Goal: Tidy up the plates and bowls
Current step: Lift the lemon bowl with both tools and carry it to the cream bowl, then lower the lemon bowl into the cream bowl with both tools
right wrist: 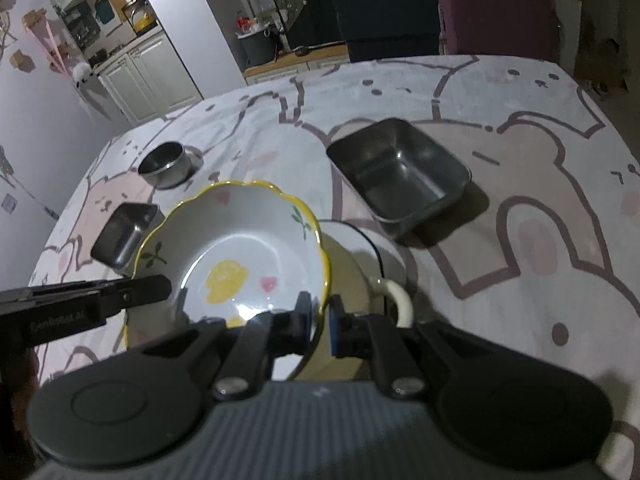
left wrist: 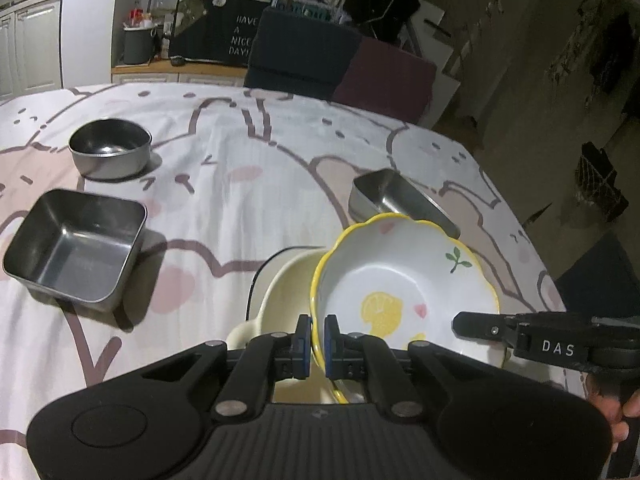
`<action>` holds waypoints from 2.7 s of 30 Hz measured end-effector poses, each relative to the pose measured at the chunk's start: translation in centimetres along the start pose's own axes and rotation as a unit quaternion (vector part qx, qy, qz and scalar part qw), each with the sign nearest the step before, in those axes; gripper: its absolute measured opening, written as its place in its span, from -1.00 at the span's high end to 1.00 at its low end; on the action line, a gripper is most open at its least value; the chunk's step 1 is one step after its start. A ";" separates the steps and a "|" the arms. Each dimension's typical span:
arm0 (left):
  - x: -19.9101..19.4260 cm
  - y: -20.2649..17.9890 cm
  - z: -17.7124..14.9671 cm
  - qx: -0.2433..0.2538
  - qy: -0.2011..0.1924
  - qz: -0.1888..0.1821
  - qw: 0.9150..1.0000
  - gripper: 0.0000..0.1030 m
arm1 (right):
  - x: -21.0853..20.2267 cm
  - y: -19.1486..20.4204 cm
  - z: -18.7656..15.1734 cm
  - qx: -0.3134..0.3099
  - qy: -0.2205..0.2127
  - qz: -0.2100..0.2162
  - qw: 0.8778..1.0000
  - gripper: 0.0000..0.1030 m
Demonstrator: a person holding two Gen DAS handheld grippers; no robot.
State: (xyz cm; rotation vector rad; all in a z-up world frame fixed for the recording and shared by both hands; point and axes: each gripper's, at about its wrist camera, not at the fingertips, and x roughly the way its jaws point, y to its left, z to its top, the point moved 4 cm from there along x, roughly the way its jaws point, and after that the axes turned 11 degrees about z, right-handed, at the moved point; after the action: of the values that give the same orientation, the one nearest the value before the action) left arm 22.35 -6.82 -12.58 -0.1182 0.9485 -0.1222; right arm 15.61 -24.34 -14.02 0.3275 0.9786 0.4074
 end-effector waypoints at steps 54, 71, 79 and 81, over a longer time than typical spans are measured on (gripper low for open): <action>4.0 -2.6 -2.4 0.145 0.028 0.037 0.988 0.64 | 2.4 -0.3 -0.1 -0.030 0.028 -0.067 0.997 0.85; 3.9 -2.3 -2.2 0.133 0.041 0.027 0.990 0.57 | 2.5 -0.1 0.0 -0.048 0.025 -0.075 0.996 0.86; 3.2 -1.5 -1.8 0.116 0.036 0.027 0.992 0.57 | 2.6 -0.2 0.1 -0.055 0.024 -0.077 0.995 0.86; 2.9 -1.3 -1.7 0.114 0.032 0.030 0.993 0.57 | 2.7 -0.2 0.2 -0.051 0.025 -0.075 0.996 0.86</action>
State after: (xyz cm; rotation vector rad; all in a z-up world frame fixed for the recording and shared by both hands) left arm 22.59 -8.67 -15.69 0.1251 0.9947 -0.1795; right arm 17.11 -23.32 -15.98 0.1504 1.0195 0.3287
